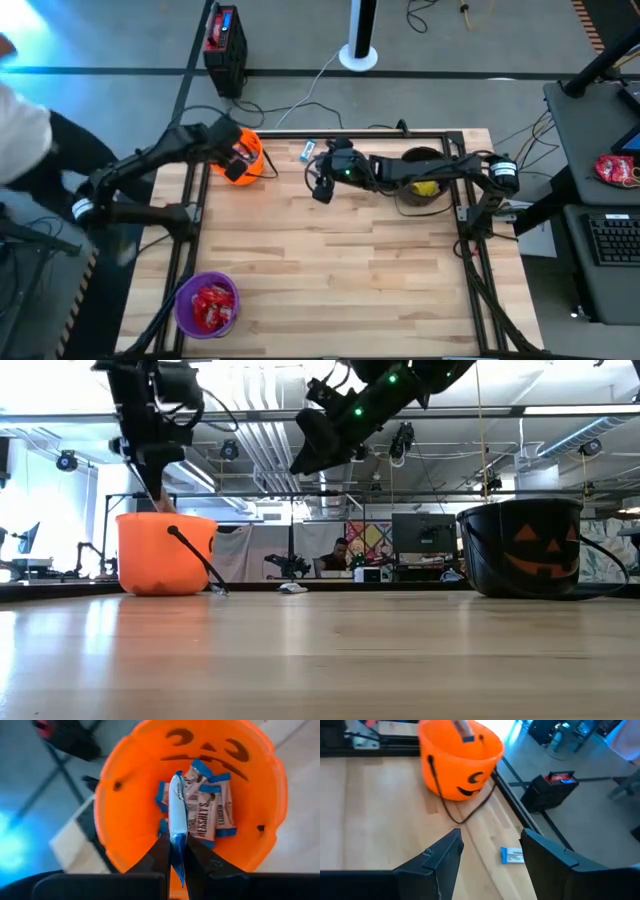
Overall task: Sort candy by brand, put in halloween buckets
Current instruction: Put the white chocolate bar into the orange bucket
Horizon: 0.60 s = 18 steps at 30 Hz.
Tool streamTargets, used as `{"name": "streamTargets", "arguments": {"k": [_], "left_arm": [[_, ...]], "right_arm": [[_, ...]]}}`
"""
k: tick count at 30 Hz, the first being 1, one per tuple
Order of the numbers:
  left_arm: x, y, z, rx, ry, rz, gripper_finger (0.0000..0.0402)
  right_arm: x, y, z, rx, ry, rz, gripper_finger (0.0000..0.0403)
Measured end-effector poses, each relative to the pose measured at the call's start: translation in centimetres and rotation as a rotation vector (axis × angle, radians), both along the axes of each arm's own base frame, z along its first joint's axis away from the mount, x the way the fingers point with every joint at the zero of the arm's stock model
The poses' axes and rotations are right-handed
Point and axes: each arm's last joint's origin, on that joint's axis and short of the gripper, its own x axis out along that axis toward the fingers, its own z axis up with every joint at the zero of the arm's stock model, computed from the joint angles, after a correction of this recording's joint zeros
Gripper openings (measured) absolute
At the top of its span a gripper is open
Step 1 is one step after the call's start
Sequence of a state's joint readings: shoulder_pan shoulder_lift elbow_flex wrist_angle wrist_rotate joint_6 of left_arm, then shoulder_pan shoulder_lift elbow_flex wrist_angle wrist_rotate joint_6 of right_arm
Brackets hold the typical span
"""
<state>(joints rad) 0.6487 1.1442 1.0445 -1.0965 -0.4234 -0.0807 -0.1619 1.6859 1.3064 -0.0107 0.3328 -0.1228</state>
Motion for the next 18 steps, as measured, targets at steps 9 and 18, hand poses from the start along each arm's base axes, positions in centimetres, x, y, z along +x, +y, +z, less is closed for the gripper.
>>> {"name": "streamTargets", "arguments": {"k": [9,18], "left_arm": [[-1.7,1.7,-1.4,-0.068,0.032,0.005,0.003],[-1.6,1.8,-1.4,-0.054,0.029,-0.004,0.0071]], "right_arm": [[-0.4,-2.1,-0.1,0.069,-0.015,0.013,0.0196],[-0.8,-4.2,-0.3,0.143,-0.043,0.016,0.0196]]}}
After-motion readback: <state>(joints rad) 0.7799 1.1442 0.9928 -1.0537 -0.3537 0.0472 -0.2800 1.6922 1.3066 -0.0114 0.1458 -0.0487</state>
